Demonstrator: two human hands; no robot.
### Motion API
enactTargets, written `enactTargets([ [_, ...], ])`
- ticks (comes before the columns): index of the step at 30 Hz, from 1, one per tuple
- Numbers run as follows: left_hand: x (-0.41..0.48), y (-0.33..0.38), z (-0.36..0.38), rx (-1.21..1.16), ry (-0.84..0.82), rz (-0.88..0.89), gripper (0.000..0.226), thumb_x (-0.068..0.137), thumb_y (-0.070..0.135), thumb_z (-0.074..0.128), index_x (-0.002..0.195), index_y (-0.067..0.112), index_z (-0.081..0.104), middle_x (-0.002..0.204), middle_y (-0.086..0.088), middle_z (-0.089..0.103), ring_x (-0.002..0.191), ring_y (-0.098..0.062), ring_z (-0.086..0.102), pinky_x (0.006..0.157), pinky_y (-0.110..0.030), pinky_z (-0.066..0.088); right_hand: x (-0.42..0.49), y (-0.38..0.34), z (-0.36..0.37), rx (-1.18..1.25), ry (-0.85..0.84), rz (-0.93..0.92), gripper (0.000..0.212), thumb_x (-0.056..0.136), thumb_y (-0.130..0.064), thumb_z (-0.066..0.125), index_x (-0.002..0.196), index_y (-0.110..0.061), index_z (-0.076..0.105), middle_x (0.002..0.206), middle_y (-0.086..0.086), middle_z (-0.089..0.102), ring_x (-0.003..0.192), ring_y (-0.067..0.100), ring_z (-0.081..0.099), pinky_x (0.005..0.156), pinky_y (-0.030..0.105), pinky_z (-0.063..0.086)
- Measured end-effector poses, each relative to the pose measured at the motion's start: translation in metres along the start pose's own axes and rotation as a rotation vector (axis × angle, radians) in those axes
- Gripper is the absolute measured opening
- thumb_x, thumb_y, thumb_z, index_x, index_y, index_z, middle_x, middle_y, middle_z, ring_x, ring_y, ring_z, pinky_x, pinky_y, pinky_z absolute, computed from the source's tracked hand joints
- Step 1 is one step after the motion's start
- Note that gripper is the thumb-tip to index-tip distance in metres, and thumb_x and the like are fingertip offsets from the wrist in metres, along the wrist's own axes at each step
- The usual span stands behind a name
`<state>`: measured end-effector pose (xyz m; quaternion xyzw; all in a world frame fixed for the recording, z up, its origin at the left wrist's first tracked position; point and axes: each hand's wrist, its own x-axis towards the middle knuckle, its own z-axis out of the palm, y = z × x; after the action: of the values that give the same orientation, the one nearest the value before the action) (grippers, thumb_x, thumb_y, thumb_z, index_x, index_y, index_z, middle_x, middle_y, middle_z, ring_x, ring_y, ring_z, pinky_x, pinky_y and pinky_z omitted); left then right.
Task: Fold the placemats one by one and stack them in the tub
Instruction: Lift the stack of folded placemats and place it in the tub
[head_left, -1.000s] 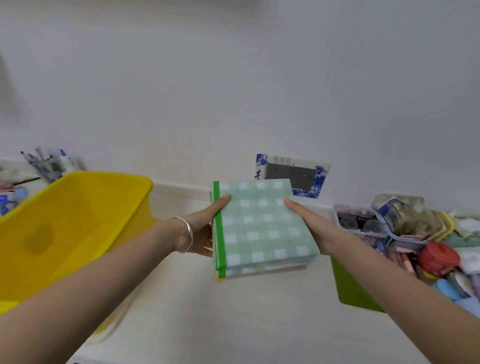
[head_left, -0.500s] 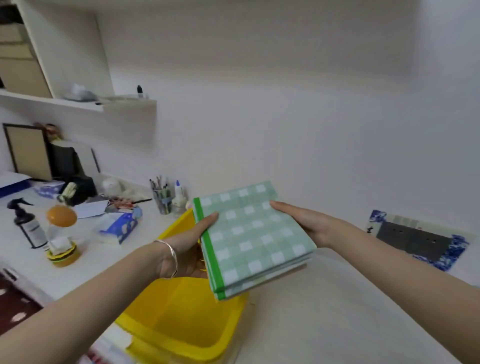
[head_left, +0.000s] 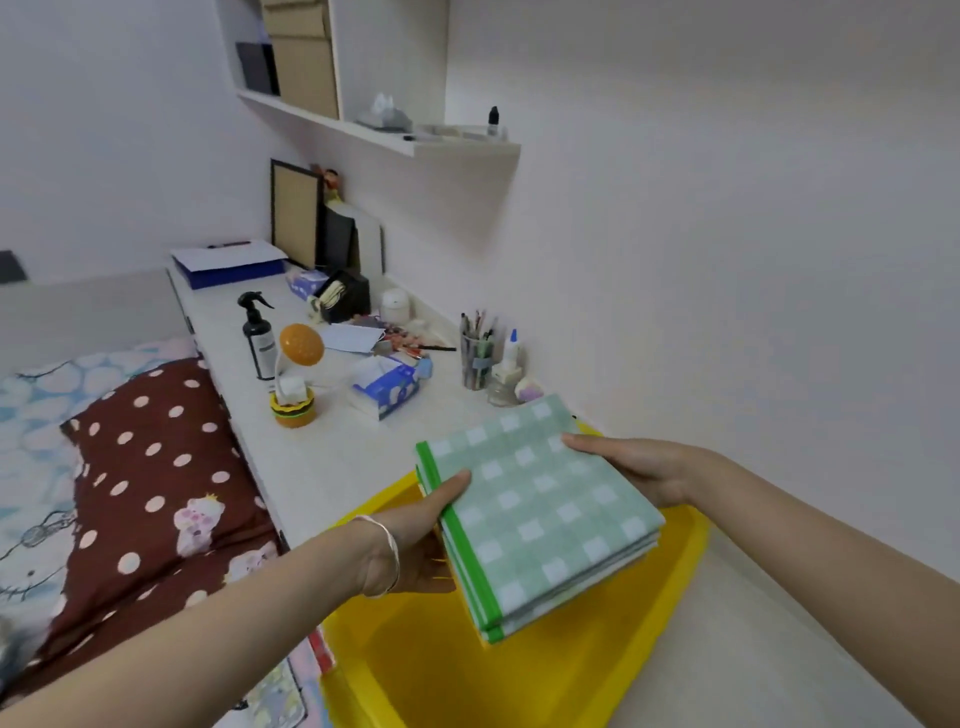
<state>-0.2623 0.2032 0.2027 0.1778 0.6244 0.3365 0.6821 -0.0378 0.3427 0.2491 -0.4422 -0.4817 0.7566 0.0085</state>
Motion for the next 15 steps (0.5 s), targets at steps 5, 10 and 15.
enactTargets([
  [5,0.032,-0.029,0.005,0.011,0.098,-0.142,0.060,0.073,0.064,0.061,0.099,0.009,0.064,0.100,-0.012,0.068,0.093,-0.026,0.065,0.087,-0.038,0.051,0.061,0.021,-0.025,-0.138,-0.067,0.121,0.068,0.067,-0.043,0.076,0.123,-0.010,0.059,0.125,0.010,0.062,0.115,0.024,0.059,0.102,0.040,0.043],
  [10,0.059,-0.058,0.009,0.086,0.143,-0.274,0.071,0.075,0.067,0.055,0.115,0.009,0.058,0.109,-0.011,0.064,0.094,-0.025,0.061,0.080,-0.037,0.049,0.103,0.037,-0.041,-0.367,-0.084,0.237,0.079,0.062,-0.051,0.078,0.127,-0.013,0.056,0.125,0.005,0.063,0.116,0.023,0.059,0.106,0.044,0.040],
  [15,0.074,-0.073,0.015,0.174,0.187,-0.331,0.068,0.078,0.069,0.049,0.112,0.011,0.056,0.109,-0.009,0.064,0.088,-0.023,0.062,0.075,-0.035,0.049,0.127,0.047,-0.047,-0.478,-0.142,0.320,0.055,0.077,-0.047,0.063,0.121,-0.014,0.059,0.120,0.004,0.065,0.113,0.022,0.061,0.103,0.044,0.043],
])
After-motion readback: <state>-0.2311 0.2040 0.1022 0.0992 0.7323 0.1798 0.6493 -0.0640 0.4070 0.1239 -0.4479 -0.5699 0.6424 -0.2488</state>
